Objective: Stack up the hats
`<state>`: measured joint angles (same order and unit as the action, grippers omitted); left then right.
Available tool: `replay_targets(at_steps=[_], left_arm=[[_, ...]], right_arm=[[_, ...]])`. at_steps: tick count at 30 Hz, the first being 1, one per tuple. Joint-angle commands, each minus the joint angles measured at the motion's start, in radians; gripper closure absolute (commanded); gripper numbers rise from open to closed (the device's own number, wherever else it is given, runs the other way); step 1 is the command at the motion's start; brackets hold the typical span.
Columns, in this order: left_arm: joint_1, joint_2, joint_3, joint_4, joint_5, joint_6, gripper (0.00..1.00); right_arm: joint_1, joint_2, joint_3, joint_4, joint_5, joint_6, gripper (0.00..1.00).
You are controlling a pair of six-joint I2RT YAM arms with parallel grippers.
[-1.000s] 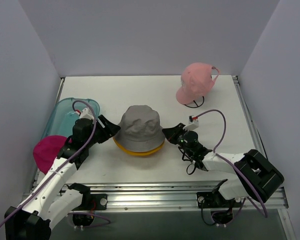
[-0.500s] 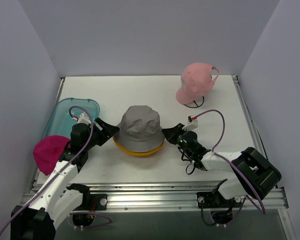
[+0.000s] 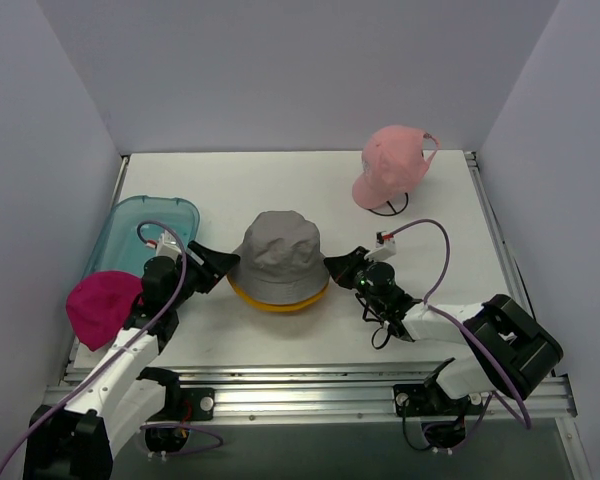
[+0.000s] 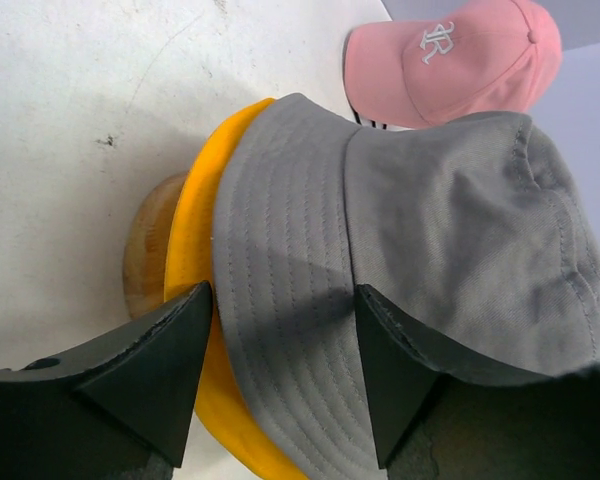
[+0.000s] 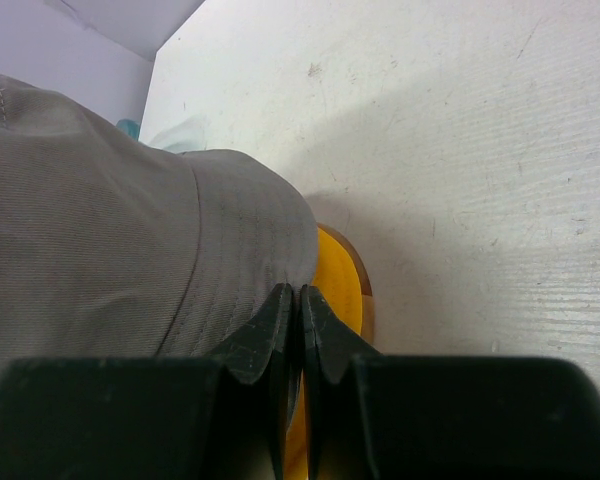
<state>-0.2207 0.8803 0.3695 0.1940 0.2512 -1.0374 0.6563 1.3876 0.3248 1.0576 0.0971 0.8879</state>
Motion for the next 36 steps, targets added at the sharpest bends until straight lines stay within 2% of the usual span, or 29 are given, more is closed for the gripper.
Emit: replay_targets(at_steps=[1, 5, 6, 9, 12, 13, 24, 36], left_arm=[[0.004, 0.002, -0.02, 0.125, 0.025, -0.035, 0.34], [0.004, 0.006, -0.043, 0.151, 0.01, -0.049, 0.47], [0.004, 0.011, -0.052, 0.157, 0.007, -0.052, 0.54], [0.004, 0.017, -0.052, 0.153, 0.002, -0.052, 0.65], [0.004, 0.023, -0.058, 0.147, -0.001, -0.047, 0.85], [0.004, 0.026, -0.06, 0.144, -0.003, -0.043, 0.97], [0.004, 0.032, -0.089, 0.062, -0.061, 0.049, 0.98], [0.003, 0.118, -0.115, 0.079, -0.112, 0.109, 0.98]], right_arm=[[0.0, -0.005, -0.007, 0.015, 0.027, -0.024, 1.0], [0.0, -0.007, -0.009, 0.012, 0.03, -0.021, 1.0], [0.0, -0.01, -0.01, 0.012, 0.032, -0.021, 1.0], [0.0, -0.016, -0.012, 0.005, 0.038, -0.021, 1.0], [0.0, -0.016, -0.012, 0.001, 0.038, -0.02, 1.0], [-0.001, -0.013, -0.013, 0.001, 0.041, -0.02, 1.0], [0.002, 0.048, -0.021, 0.021, 0.044, -0.009, 1.0], [0.002, 0.148, -0.016, 0.062, 0.061, -0.017, 1.0]])
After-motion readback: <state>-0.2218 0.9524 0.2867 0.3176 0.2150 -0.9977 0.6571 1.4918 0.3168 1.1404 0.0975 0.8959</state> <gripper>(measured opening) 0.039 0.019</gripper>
